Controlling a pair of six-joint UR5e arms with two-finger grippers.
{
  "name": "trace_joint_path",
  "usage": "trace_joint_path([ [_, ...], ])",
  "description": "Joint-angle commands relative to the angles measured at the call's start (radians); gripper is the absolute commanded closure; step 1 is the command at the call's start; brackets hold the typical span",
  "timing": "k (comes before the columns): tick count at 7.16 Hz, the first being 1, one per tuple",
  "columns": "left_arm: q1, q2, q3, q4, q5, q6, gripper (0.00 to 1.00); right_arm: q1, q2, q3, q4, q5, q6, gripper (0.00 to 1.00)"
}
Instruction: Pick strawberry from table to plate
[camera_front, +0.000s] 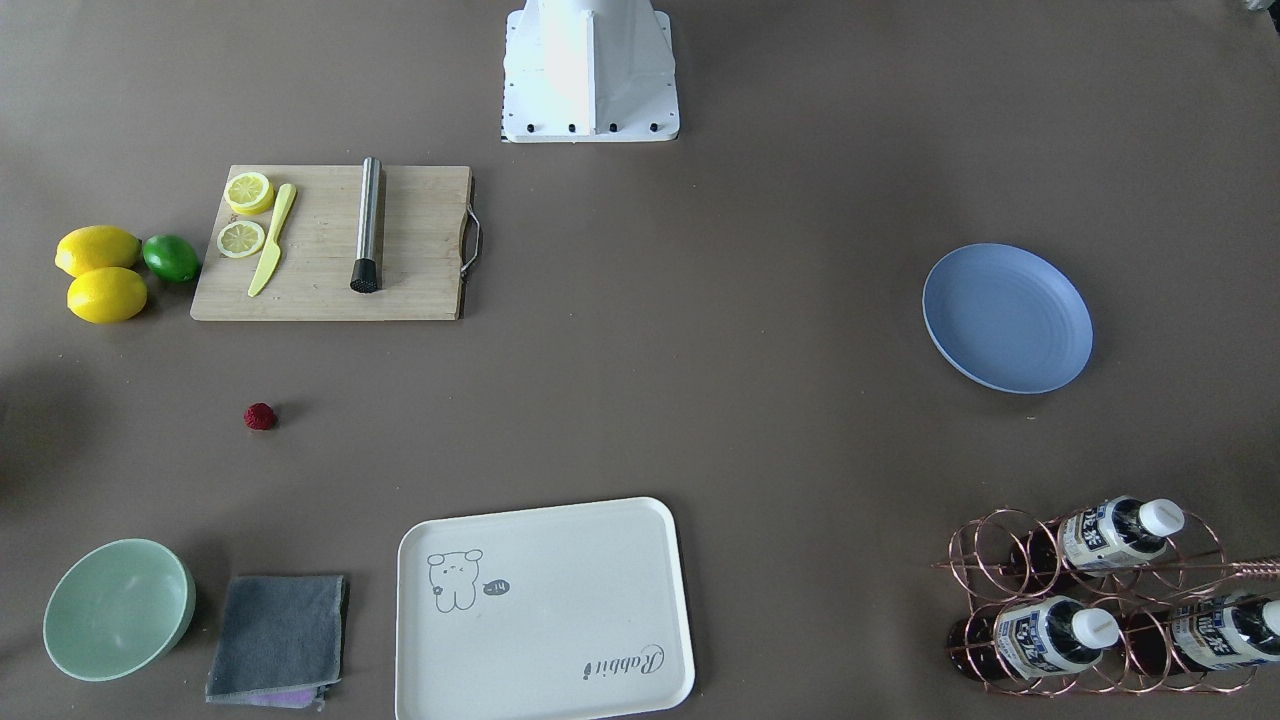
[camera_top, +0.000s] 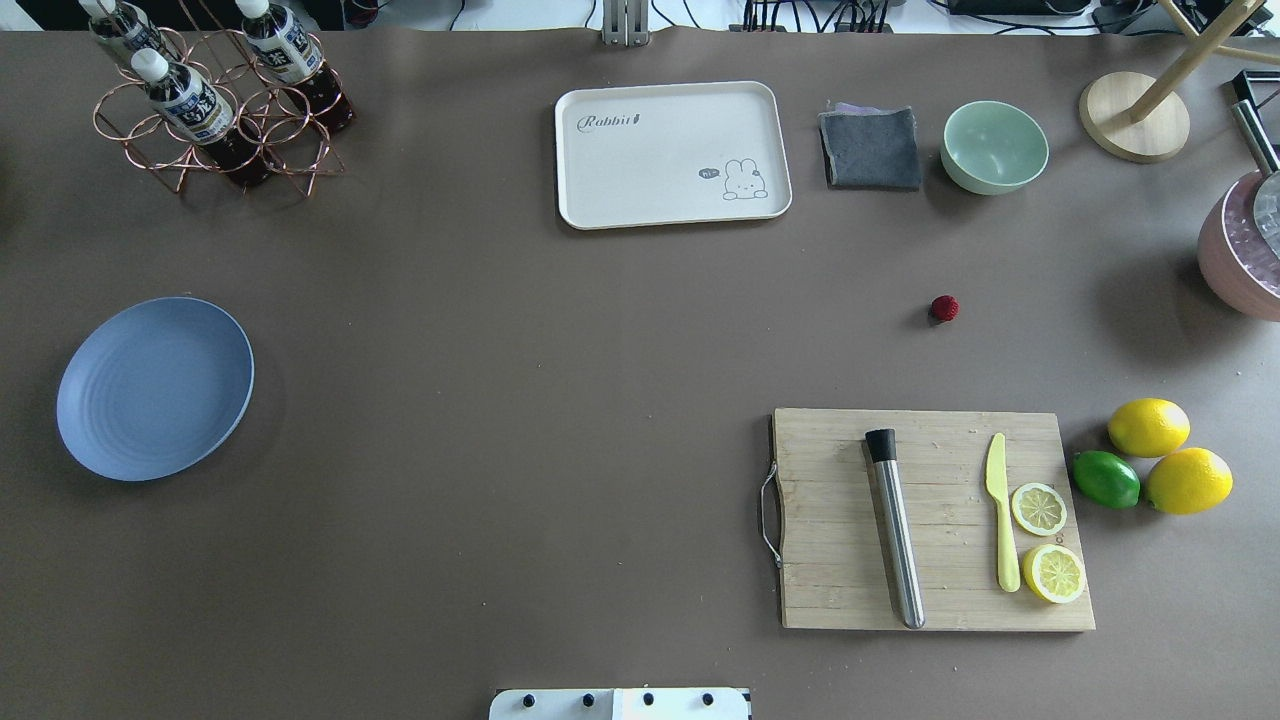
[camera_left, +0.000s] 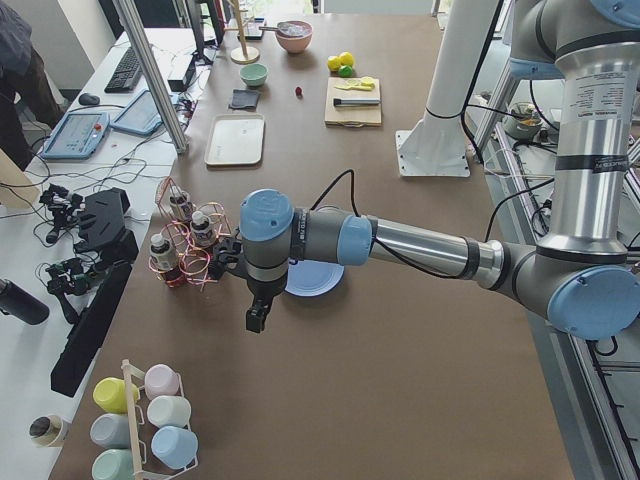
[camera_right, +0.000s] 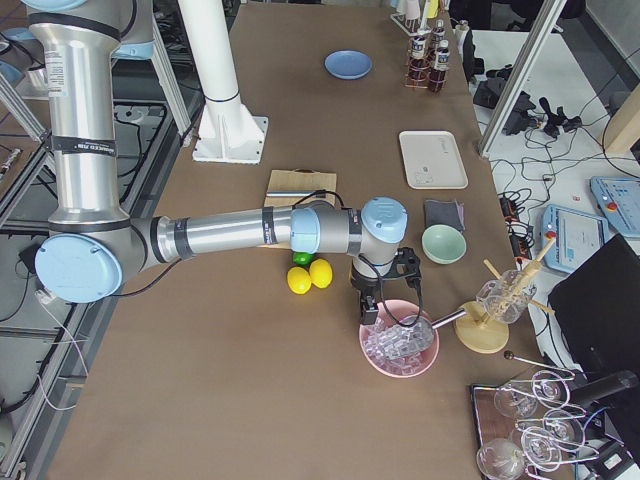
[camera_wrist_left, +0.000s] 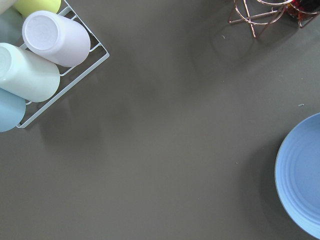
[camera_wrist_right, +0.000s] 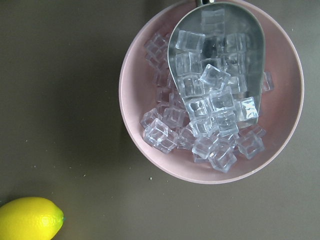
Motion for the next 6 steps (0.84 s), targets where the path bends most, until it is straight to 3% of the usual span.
trace_joint_path([
  [1, -0.001, -0.001, -0.012, 0.001, 0.000, -0.002, 0.03, 0.000, -0.007, -0.004, 0.000, 0.043, 0.001, 0.00],
  [3, 0.006, -0.009, -0.009, 0.004, 0.003, -0.002, 0.03, 0.000, -0.016, -0.005, 0.002, 0.083, -0.001, 0.00],
  [6, 0.006, -0.003, -0.009, 0.002, 0.003, 0.000, 0.03, 0.000, -0.018, -0.004, 0.011, 0.071, -0.012, 0.00],
])
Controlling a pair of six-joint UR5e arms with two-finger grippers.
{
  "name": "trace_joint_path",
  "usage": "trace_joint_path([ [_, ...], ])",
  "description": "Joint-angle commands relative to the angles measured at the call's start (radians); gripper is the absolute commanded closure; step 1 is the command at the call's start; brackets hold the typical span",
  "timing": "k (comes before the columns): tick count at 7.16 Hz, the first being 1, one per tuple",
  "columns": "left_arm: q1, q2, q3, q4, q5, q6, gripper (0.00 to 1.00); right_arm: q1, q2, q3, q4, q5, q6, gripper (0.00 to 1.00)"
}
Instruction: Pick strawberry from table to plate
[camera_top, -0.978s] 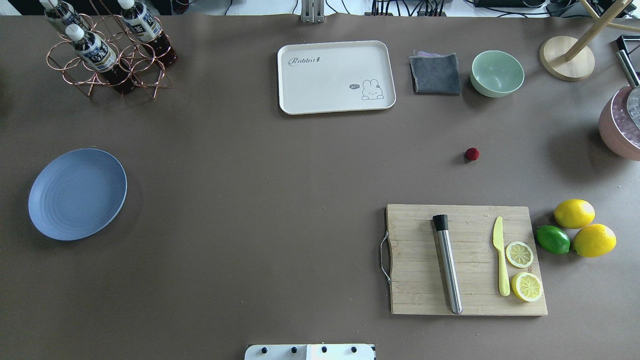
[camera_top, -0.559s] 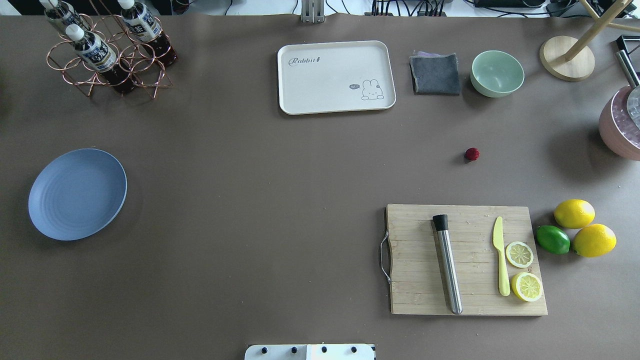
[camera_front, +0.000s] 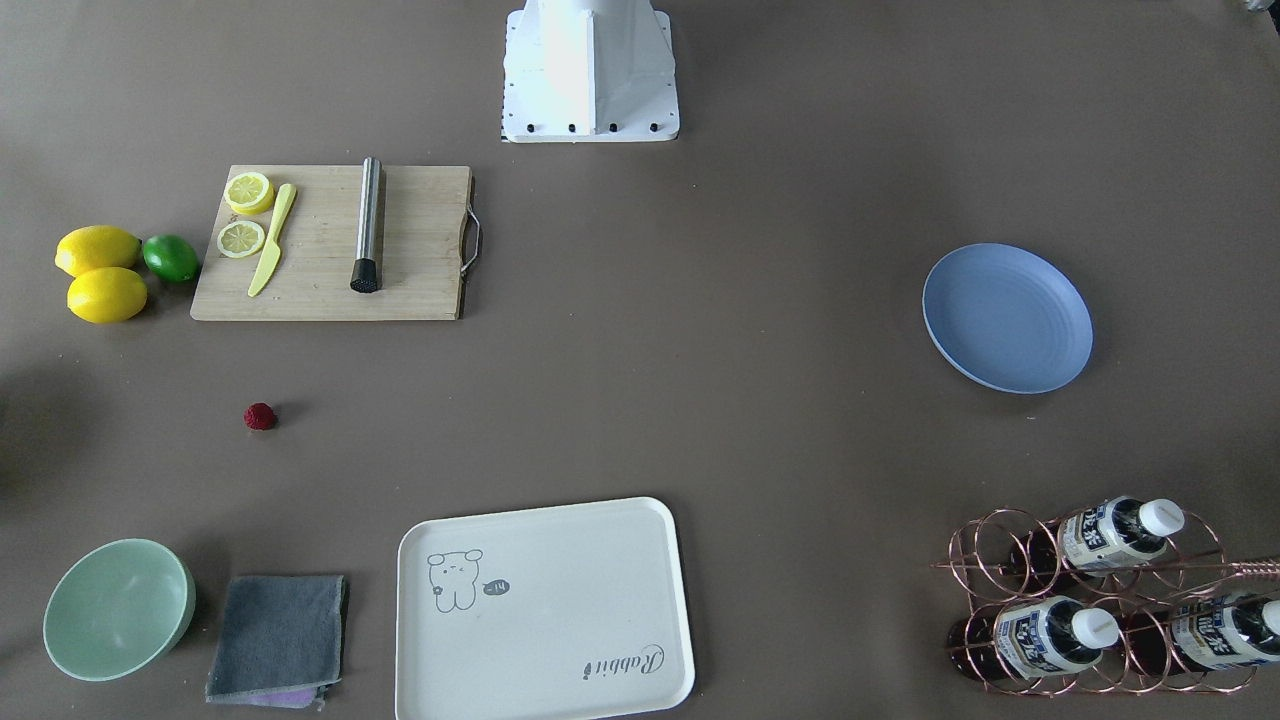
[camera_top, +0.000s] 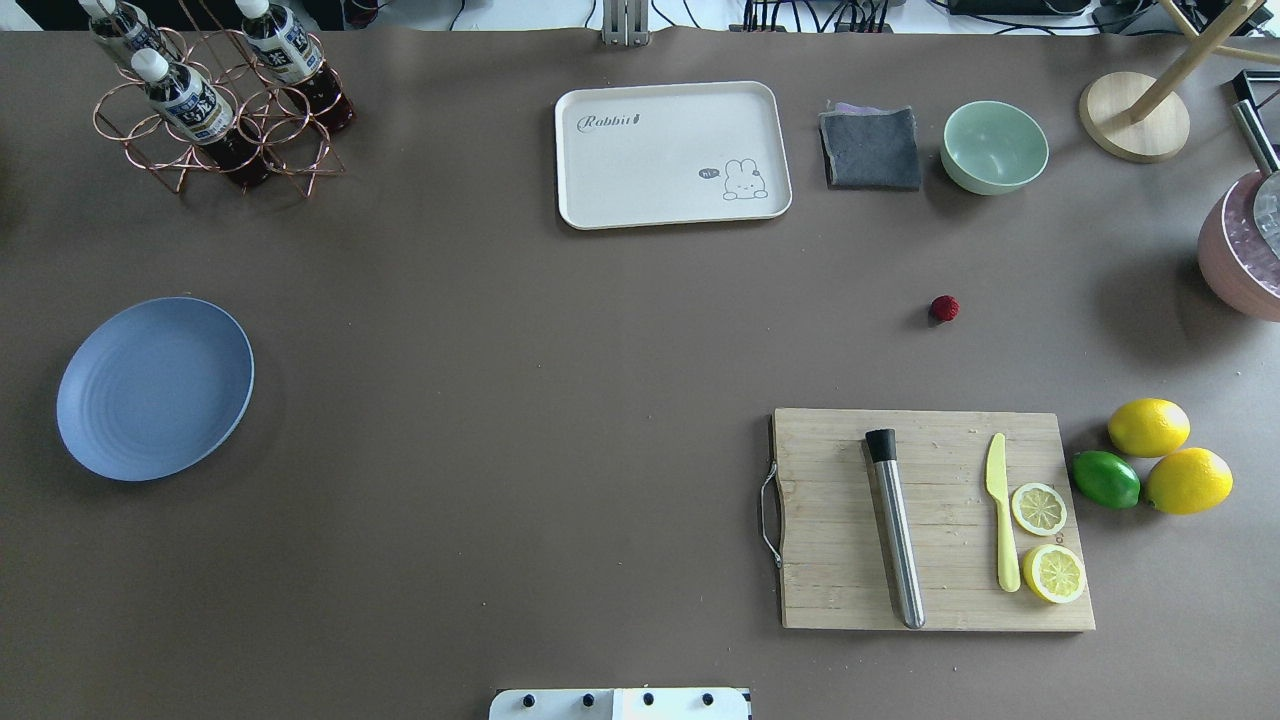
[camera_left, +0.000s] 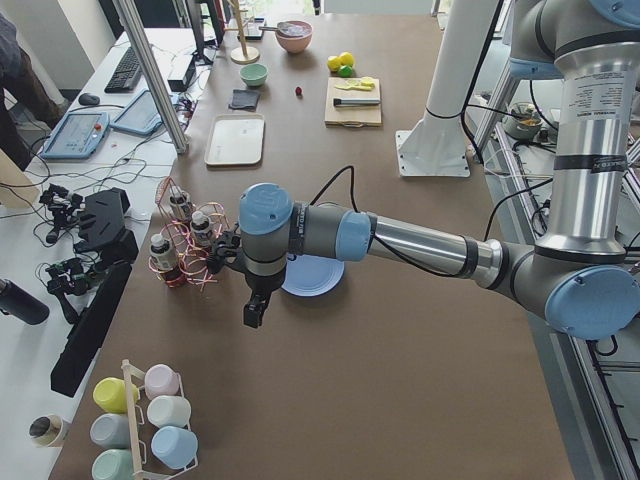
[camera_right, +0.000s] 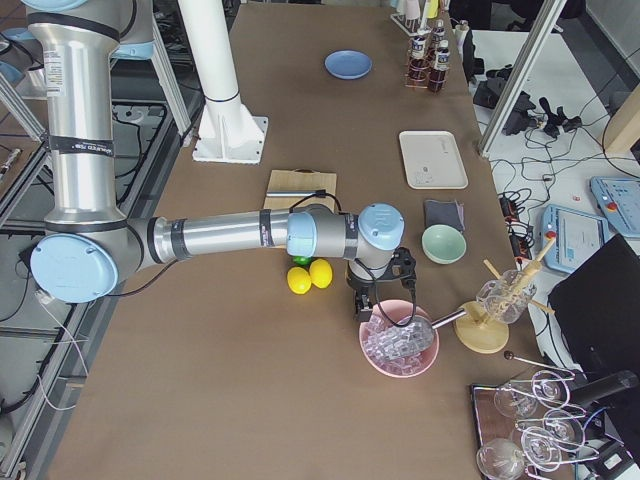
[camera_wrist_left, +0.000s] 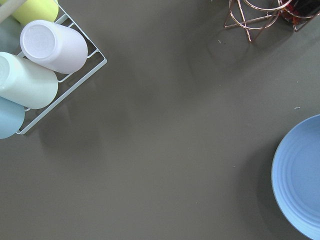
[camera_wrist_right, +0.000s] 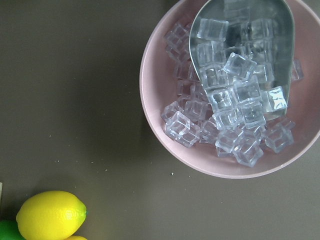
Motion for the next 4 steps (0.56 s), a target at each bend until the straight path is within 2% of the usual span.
trace_joint_path([
  [1, 0.000, 0.003, -0.001, -0.001, 0.001, 0.002, 0.03, 0.000, -0.004, -0.002, 0.026, -0.030, -0.007, 0.00],
  [3, 0.002, 0.003, 0.013, -0.003, 0.002, 0.005, 0.03, 0.000, -0.041, -0.004, 0.104, -0.040, -0.004, 0.00],
  [4, 0.009, 0.003, 0.027, -0.009, -0.004, 0.002, 0.03, -0.003, -0.041, -0.001, 0.104, -0.035, 0.001, 0.00],
])
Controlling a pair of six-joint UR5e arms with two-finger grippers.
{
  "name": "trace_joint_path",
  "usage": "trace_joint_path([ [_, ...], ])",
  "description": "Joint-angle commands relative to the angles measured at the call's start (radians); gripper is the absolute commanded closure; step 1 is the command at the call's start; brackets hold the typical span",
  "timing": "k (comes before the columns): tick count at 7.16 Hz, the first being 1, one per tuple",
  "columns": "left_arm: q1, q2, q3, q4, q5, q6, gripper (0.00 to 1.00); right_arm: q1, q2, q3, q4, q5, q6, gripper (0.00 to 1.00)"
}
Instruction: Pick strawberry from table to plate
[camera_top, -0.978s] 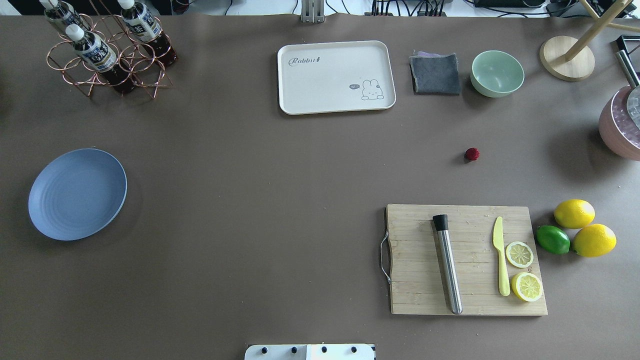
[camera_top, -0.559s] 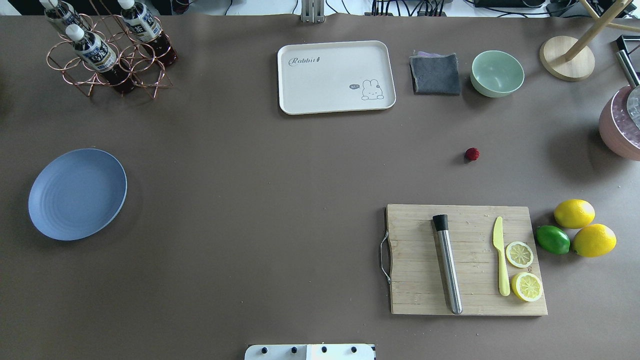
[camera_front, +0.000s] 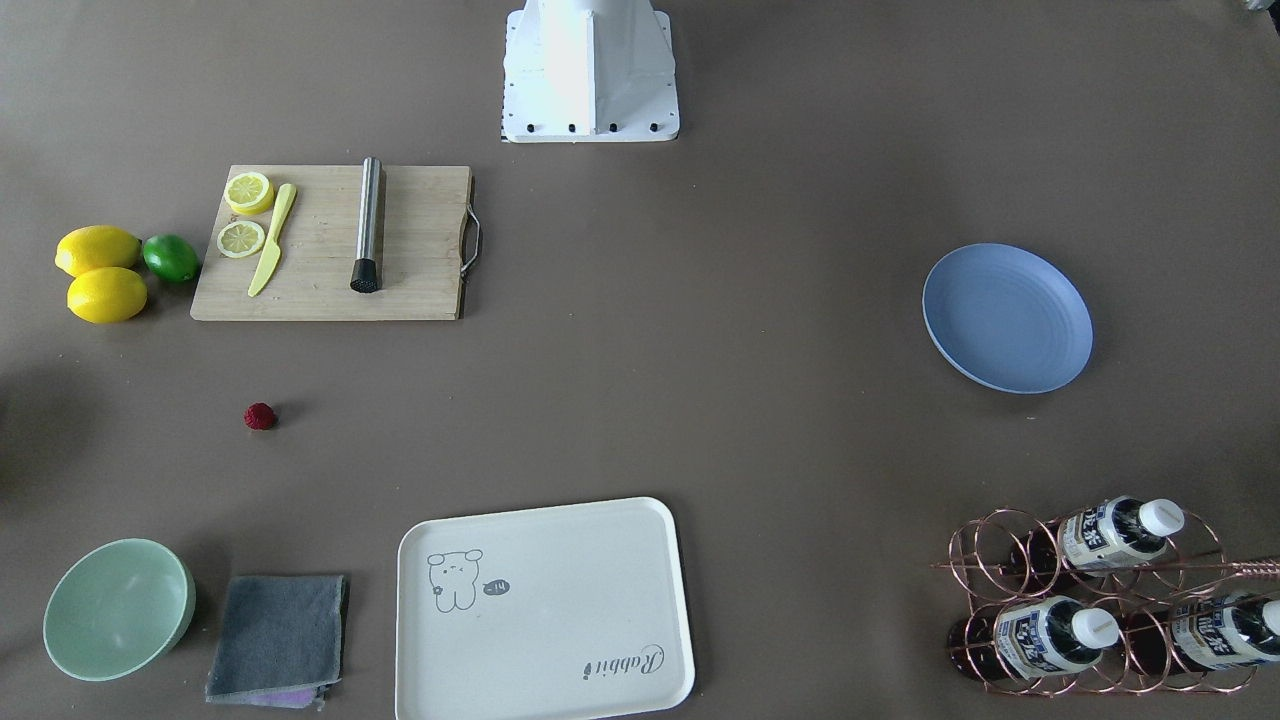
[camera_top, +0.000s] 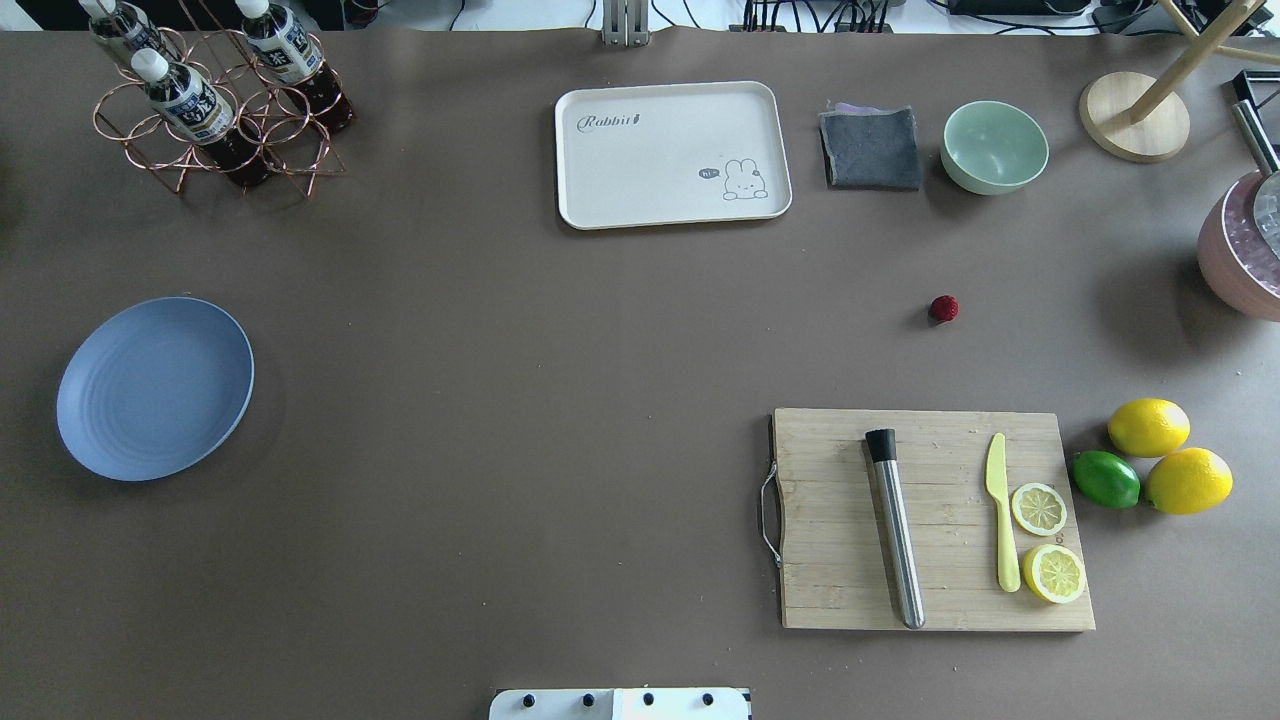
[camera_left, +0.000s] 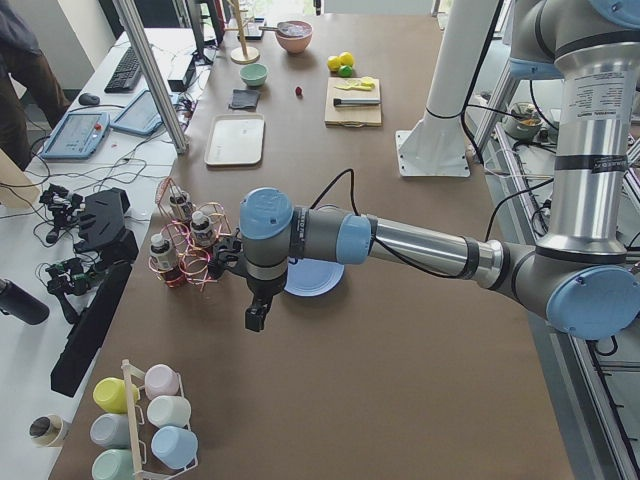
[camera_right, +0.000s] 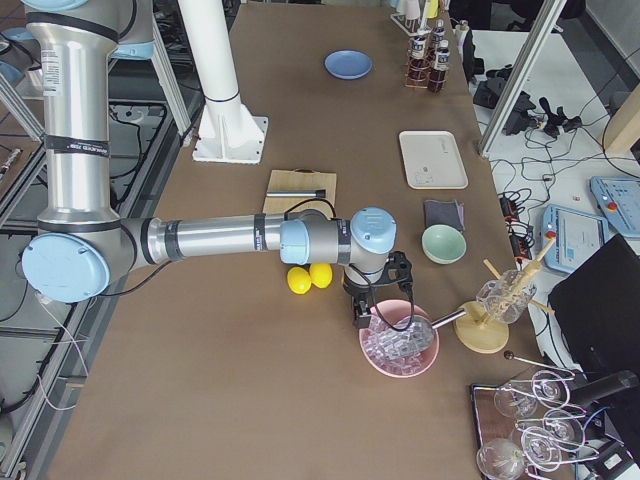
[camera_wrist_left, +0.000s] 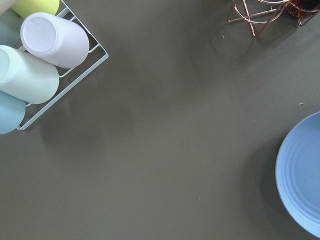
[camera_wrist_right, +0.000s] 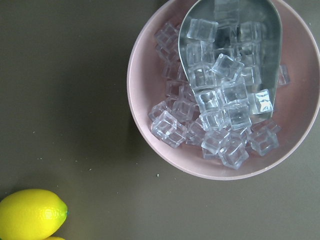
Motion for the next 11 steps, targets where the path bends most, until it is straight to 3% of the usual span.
trace_joint_path([
  [1, 0.006, 0.009, 0.015, -0.011, -0.010, -0.003, 0.02, -0.017, -0.004, 0.003, 0.019, 0.003, 0.007, 0.00],
  [3, 0.026, 0.014, -0.001, -0.011, -0.010, -0.010, 0.02, -0.052, 0.007, 0.009, 0.019, 0.004, 0.010, 0.00],
  [4, 0.076, 0.012, -0.016, -0.014, -0.008, -0.136, 0.02, -0.068, 0.009, 0.014, 0.020, 0.004, 0.010, 0.00],
  [6, 0.130, 0.017, -0.024, -0.042, -0.010, -0.196, 0.02, -0.092, 0.016, 0.034, 0.019, 0.004, 0.010, 0.00],
  [9, 0.321, 0.057, 0.057, -0.360, -0.004, -0.500, 0.03, -0.099, 0.016, 0.042, 0.019, 0.021, 0.010, 0.00],
  [11, 0.388, 0.040, 0.186, -0.527, -0.005, -0.553, 0.05, -0.102, 0.016, 0.048, 0.019, 0.029, 0.012, 0.00],
])
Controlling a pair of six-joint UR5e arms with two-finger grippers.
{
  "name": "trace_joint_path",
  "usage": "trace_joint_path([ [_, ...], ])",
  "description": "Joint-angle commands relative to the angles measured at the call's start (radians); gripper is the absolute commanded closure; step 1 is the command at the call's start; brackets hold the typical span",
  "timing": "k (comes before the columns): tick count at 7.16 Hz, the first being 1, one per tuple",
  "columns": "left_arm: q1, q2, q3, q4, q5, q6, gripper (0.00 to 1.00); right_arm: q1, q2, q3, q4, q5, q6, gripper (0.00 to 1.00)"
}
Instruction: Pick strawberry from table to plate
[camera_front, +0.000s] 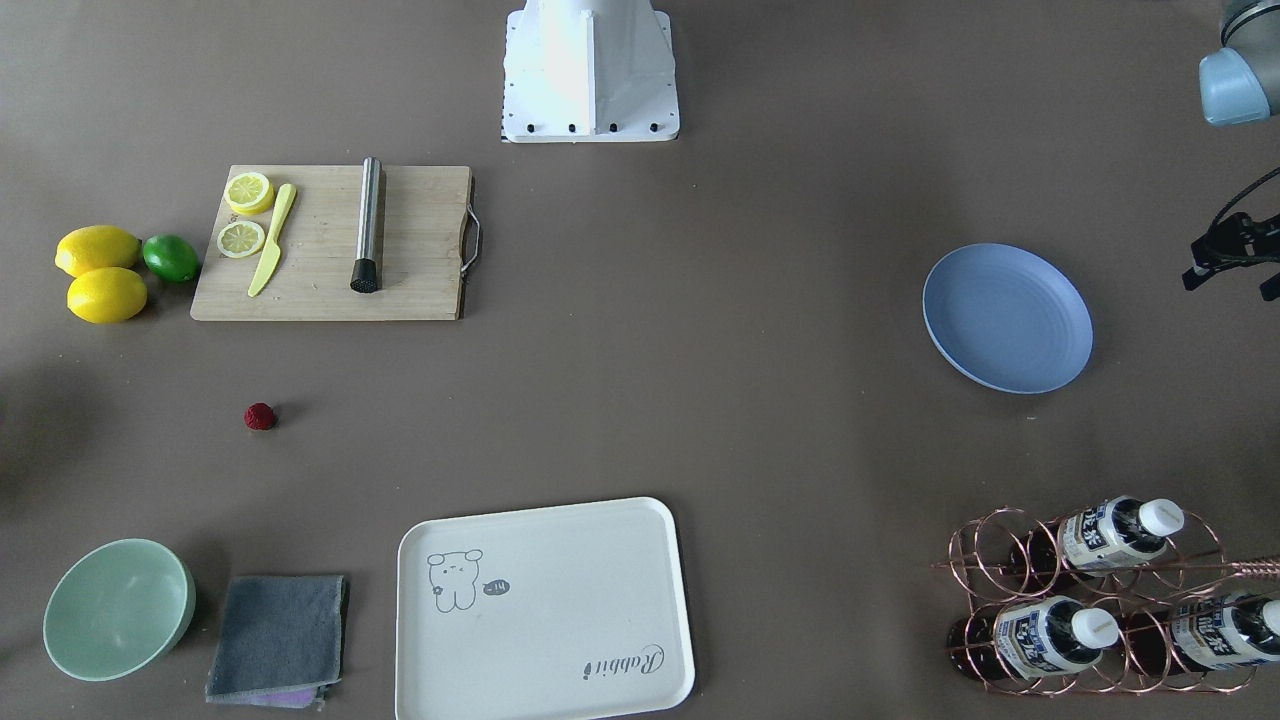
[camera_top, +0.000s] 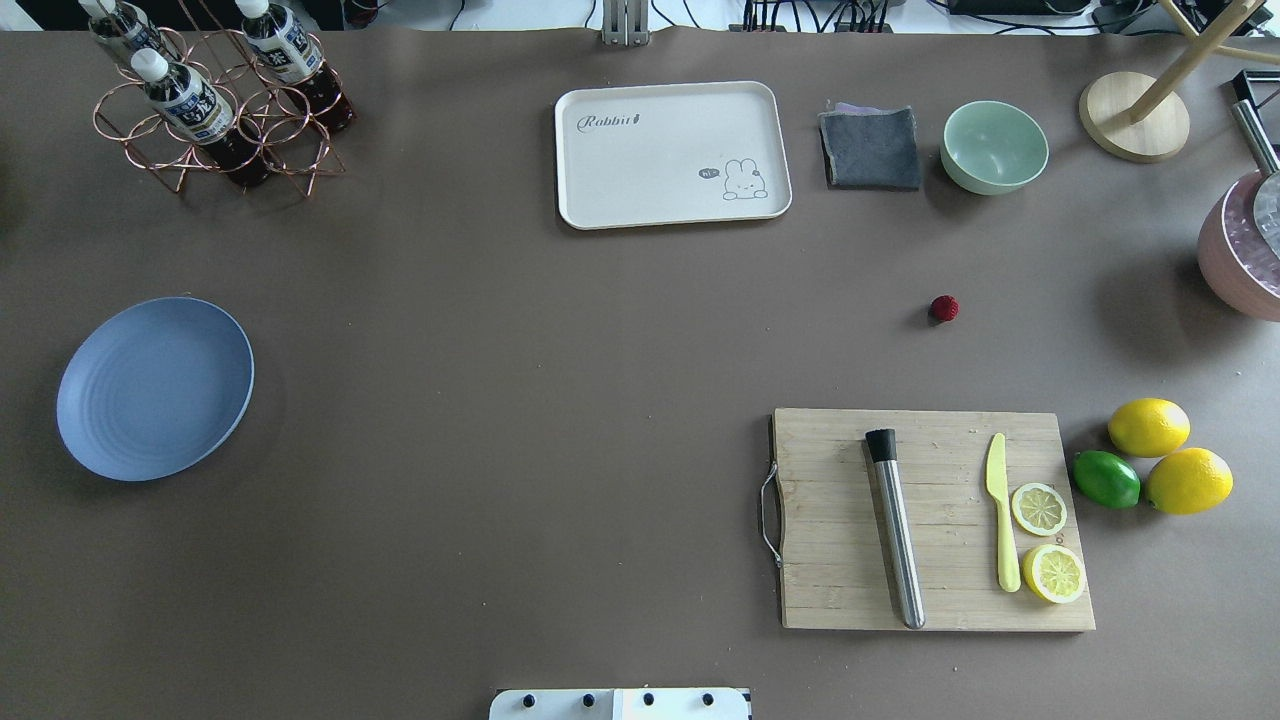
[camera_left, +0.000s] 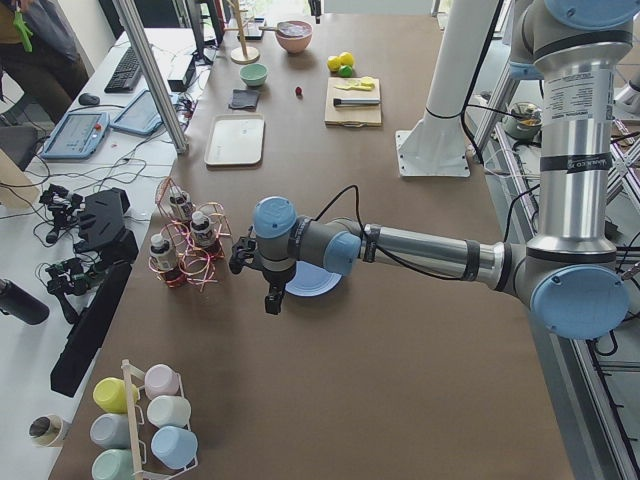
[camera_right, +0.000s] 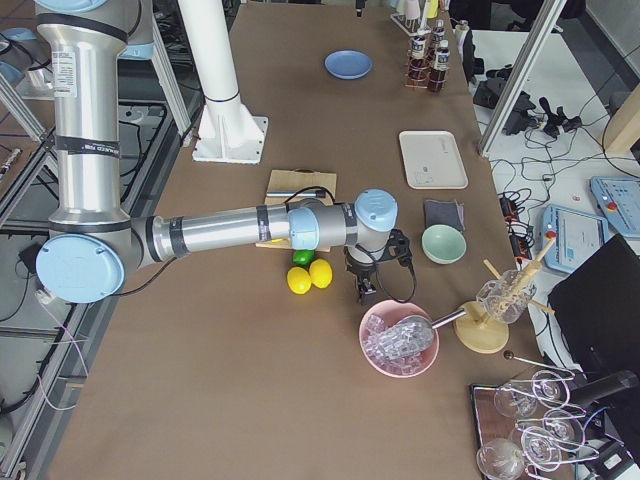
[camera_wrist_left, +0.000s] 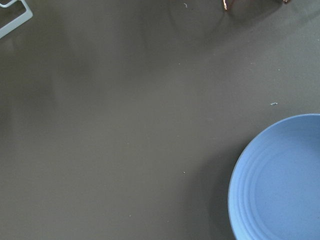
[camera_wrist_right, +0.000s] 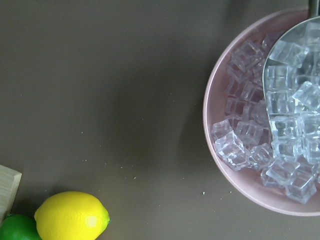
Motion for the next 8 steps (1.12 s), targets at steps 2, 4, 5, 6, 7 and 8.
trace_joint_path([
  [2, 0.118, -0.046, 0.159, -0.234, 0.002, -0.169, 0.19, -0.003, -0.002, 0.001, -0.002, 0.036, 0.001, 0.00],
  [4, 0.143, -0.073, 0.184, -0.240, 0.002, -0.206, 0.31, -0.005, -0.002, -0.001, 0.000, 0.034, 0.001, 0.00],
  [5, 0.176, -0.082, 0.195, -0.242, 0.002, -0.231, 0.34, -0.007, -0.002, -0.001, 0.000, 0.034, 0.001, 0.00],
  [6, 0.181, -0.085, 0.195, -0.242, 0.002, -0.231, 0.42, -0.008, -0.002, -0.001, 0.000, 0.034, 0.001, 0.00],
  [7, 0.192, -0.087, 0.195, -0.242, 0.002, -0.233, 0.42, -0.008, -0.002, -0.002, 0.000, 0.034, 0.001, 0.00],
  [8, 0.203, -0.089, 0.196, -0.242, 0.002, -0.233, 0.42, -0.008, -0.002, -0.004, 0.000, 0.034, 0.001, 0.00],
])
